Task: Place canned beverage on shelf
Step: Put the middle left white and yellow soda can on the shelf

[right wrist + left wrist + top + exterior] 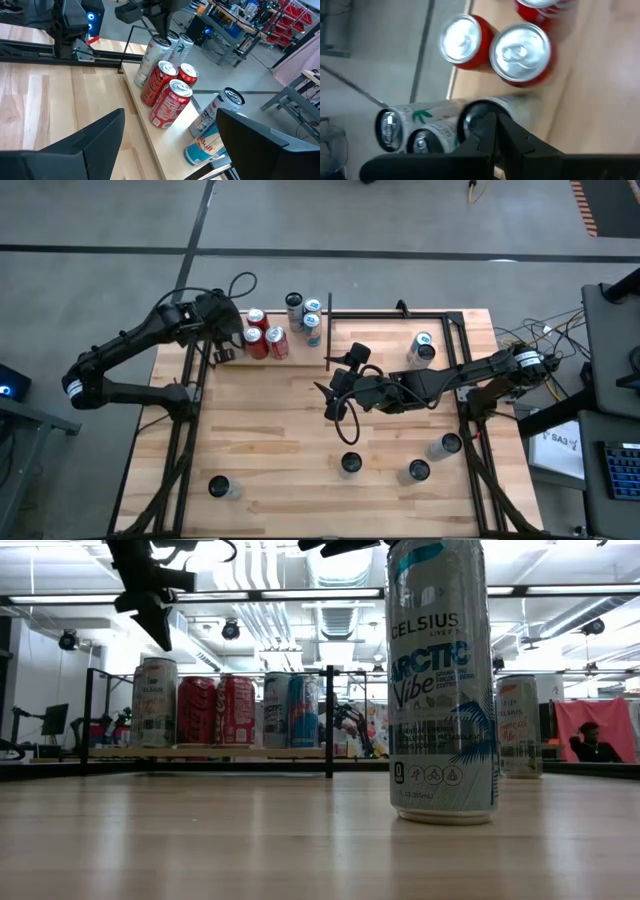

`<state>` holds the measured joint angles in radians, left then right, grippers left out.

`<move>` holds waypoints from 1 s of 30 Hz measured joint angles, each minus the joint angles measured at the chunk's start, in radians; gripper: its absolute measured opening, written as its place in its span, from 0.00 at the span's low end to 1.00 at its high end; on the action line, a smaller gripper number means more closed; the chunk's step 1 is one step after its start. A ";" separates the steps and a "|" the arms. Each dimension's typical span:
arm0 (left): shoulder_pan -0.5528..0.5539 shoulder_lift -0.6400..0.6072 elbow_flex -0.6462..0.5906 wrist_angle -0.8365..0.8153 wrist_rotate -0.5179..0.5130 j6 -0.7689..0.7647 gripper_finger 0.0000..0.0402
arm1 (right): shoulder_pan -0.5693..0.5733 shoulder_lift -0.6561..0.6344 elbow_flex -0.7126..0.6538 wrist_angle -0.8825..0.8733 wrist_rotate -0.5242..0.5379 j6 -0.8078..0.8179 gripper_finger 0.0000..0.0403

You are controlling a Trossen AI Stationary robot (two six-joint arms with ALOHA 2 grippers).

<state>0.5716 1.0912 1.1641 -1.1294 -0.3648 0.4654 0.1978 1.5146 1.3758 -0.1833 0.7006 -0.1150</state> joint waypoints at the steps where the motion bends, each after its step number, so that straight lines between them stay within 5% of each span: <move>1: 0.000 0.000 0.000 0.006 -0.010 -0.006 0.00 | 0.000 0.000 0.000 0.000 0.000 0.000 0.75; 30: 0.008 0.000 -0.030 -0.012 0.054 -0.031 0.00 | 0.000 0.000 0.000 0.000 0.000 0.002 0.75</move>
<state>0.5800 1.0912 1.1345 -1.1409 -0.3113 0.4347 0.1978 1.5146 1.3758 -0.1837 0.7010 -0.1133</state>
